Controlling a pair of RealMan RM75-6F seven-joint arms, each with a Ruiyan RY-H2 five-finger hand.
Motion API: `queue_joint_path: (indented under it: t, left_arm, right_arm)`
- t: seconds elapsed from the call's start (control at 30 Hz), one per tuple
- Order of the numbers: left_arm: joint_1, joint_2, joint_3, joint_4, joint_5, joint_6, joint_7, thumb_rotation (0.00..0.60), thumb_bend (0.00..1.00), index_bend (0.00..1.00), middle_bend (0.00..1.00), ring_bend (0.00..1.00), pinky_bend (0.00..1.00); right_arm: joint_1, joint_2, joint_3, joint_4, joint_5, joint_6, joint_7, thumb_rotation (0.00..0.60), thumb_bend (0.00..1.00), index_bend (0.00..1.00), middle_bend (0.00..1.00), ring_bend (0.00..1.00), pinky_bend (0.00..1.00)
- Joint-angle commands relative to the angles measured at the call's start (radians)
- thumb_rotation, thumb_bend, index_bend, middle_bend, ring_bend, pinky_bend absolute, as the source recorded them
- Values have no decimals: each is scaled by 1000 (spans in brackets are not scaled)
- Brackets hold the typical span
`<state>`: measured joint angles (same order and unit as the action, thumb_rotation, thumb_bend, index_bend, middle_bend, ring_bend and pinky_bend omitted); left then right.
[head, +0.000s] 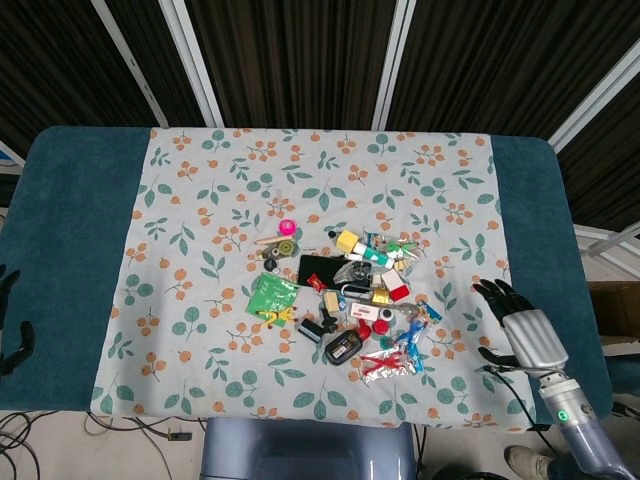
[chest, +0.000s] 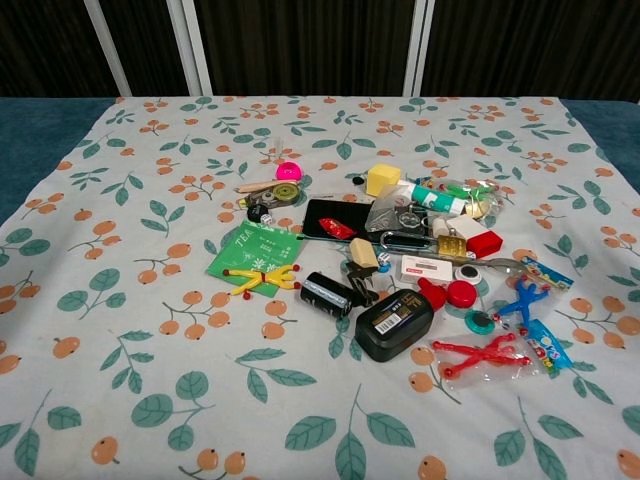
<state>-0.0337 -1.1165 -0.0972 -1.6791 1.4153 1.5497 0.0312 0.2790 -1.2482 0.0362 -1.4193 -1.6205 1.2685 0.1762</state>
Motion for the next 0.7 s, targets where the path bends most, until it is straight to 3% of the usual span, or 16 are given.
queue_joint_path:
  t: [0.03, 0.33, 0.7]
  left_arm:
    - [1, 2, -1, -2, -2, 1, -3, 600, 575, 76, 0, 0, 77]
    - [1, 7, 0, -8, -9, -7, -7, 600, 575, 71, 0, 1, 77]
    - [2, 13, -4, -13, -12, -4, -18, 600, 575, 71, 0, 2, 77]
  right_arm:
    - [82, 23, 5, -30, -28, -91, 63, 600, 234, 87, 123, 30, 228]
    - [212, 18, 9, -102, -63, -219, 144, 600, 235, 114, 137, 30, 228]
    - [313, -80, 11, -107, -51, -320, 69, 600, 259, 160, 175, 30, 228]
